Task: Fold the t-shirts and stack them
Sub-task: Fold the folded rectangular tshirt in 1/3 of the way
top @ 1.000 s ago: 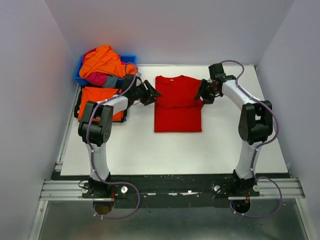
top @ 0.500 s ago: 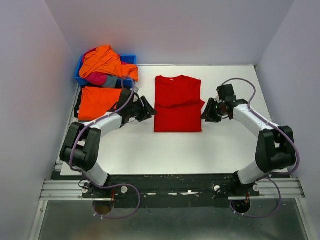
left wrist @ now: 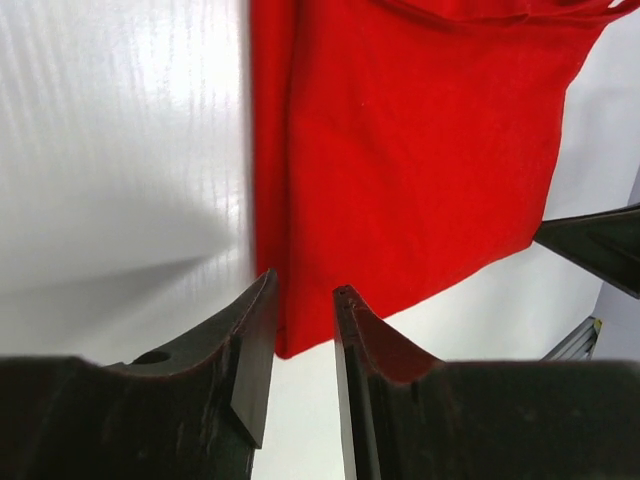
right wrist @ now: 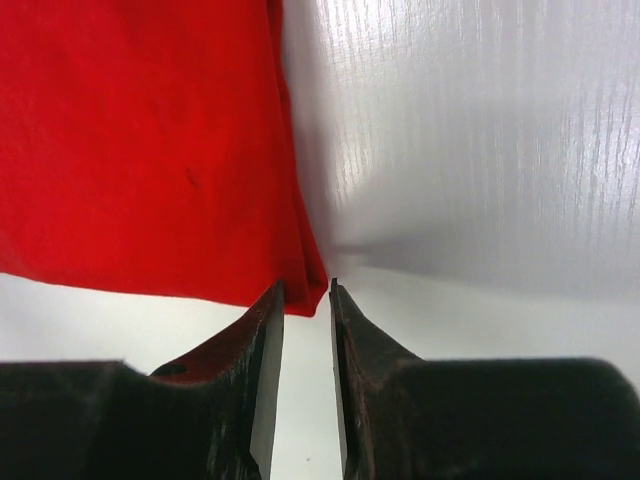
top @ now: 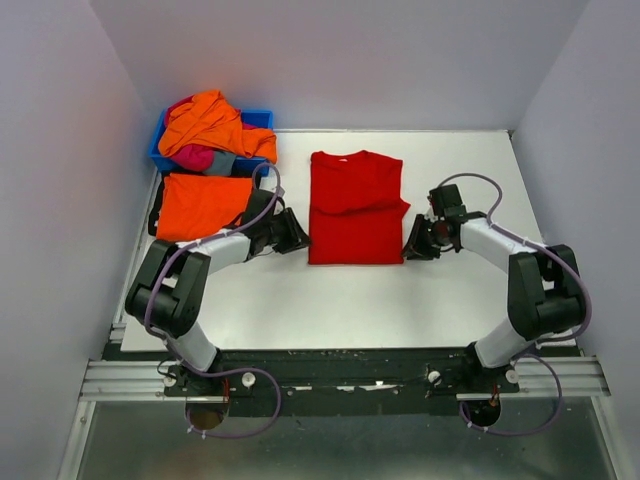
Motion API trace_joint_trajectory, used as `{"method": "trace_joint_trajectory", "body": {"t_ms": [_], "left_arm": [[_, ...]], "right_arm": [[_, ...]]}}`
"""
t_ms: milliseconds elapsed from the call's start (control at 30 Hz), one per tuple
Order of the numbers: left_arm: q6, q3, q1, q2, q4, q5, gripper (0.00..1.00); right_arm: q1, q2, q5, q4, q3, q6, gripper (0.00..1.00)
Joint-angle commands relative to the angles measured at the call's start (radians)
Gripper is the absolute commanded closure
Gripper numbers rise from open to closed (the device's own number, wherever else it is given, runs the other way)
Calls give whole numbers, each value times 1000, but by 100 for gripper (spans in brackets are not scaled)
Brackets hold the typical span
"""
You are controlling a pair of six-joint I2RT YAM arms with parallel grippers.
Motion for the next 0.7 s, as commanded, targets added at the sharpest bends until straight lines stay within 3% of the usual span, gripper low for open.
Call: {"method": "trace_joint_trajectory", "body": {"t_ms": [0,667], "left_arm": [[54,67,-36,55,-18,-36,58],[83,149,-58,149,-98,-64,54]], "right_arm": [[5,45,19,30,46,-24,68],[3,104,-11,82,99,-22,69]]}}
